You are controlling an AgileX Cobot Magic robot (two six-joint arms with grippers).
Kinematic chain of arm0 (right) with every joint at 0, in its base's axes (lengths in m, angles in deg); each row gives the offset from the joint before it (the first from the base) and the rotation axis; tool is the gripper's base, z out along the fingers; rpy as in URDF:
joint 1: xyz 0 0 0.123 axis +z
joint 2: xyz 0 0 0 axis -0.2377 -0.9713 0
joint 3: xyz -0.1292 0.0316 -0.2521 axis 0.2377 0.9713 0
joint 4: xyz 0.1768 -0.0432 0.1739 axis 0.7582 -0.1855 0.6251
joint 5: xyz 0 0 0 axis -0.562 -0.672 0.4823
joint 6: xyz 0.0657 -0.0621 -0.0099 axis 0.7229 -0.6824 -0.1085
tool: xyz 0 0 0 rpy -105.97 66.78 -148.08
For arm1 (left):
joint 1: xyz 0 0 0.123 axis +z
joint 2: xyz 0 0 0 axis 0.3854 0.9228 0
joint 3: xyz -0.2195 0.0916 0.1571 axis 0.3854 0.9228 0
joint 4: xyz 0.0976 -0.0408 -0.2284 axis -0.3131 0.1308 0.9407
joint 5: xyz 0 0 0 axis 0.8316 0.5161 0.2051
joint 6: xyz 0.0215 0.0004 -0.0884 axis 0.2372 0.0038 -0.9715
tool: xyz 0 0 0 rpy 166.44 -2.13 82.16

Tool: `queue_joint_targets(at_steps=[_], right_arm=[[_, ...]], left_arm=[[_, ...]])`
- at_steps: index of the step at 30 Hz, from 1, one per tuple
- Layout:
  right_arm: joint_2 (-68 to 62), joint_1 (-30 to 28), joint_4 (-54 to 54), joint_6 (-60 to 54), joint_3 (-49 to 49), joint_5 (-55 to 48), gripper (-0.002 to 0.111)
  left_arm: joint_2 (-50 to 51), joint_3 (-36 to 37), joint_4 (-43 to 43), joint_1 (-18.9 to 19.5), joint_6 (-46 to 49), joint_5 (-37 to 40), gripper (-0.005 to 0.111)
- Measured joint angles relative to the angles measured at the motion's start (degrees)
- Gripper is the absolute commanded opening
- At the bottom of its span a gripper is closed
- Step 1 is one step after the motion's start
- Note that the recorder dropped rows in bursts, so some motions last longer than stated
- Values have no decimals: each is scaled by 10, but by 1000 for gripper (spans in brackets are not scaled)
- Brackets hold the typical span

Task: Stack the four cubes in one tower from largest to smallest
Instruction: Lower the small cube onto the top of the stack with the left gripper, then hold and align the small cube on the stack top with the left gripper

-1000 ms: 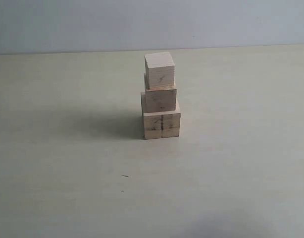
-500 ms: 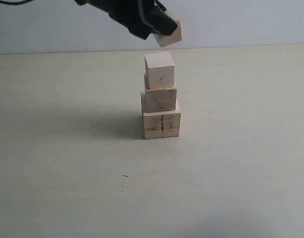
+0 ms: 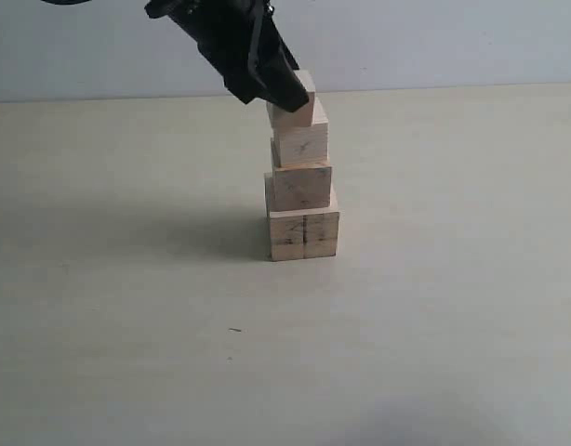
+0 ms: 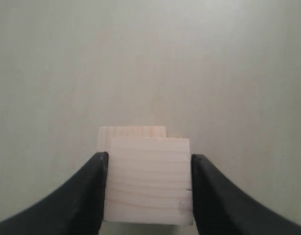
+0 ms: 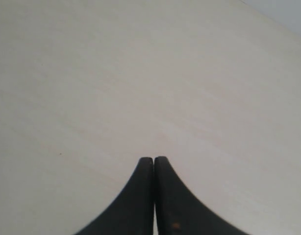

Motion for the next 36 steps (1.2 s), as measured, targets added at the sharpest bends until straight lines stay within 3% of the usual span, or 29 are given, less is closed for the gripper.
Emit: queue_joint_targets(at_steps=[8,36], right_arm=[[0,0,0,0,0,0,0],[0,0,0,0,0,0,0]], left_arm=[[0,-21,4,0,5,-31,0],[26,-23,20,0,35,-31,0]])
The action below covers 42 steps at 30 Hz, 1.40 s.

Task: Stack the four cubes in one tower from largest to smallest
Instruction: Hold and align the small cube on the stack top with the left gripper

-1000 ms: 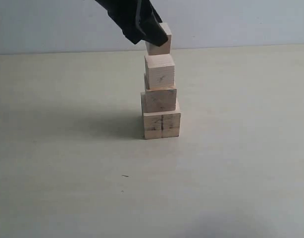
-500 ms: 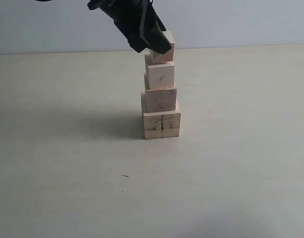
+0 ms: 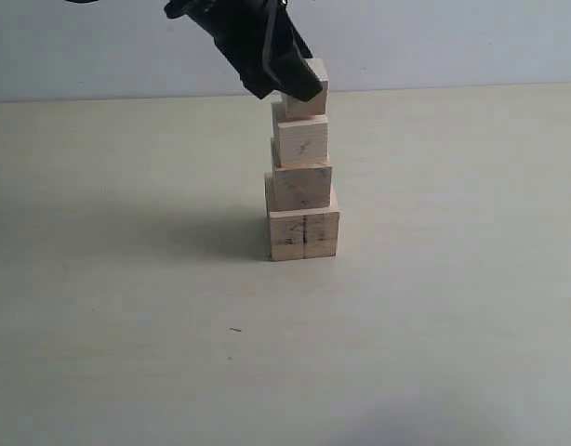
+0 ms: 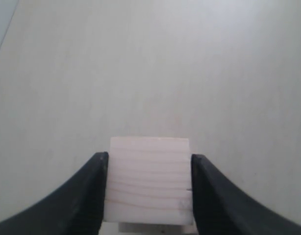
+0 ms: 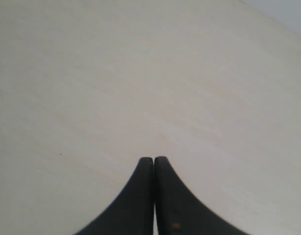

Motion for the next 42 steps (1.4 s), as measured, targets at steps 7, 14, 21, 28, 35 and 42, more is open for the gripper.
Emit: queue_joint_targets(at_steps=[7,14,21,28,35,42], right_arm=[[0,0,0,0,0,0,0],[0,0,0,0,0,0,0],[0,0,0,0,0,0,0],[0,0,0,0,0,0,0],[0,0,0,0,0,0,0],[0,0,0,0,0,0,0]], left_arm=[[0,0,-8,0,0,0,0],[0,0,-9,0,0,1,0],[0,0,-26,0,-1,1,0],[0,0,-23,0,-13,1,0],[0,0,-16,0,-26,1,0],[0,0,-16,0,-27,1,0]])
